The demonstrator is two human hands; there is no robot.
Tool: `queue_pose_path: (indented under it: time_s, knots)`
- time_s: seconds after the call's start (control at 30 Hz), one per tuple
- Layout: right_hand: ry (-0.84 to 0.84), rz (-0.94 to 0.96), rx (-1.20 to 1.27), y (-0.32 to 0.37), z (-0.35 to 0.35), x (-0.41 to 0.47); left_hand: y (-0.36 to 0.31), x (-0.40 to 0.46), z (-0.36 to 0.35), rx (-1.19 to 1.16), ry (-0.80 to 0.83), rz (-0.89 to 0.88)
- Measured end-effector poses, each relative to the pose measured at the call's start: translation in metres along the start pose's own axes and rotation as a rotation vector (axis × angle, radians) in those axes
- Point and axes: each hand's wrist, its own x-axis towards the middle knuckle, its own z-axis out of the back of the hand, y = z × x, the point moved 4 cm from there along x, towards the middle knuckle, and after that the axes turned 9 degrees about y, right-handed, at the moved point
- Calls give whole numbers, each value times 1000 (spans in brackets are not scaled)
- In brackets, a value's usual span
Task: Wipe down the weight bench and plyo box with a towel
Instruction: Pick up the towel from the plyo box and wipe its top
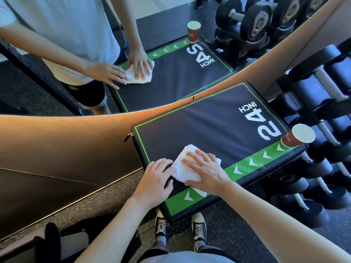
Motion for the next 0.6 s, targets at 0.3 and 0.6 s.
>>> queue_pose_path:
  time_s: [0.3, 0.6]
  knots:
    - [-230, -113, -35, 18, -13, -17, -5, -4, -2, -59, 5, 18]
    - [-204, -437, 56, 30, 2, -18, -3, 1, 18, -85, -20, 1]
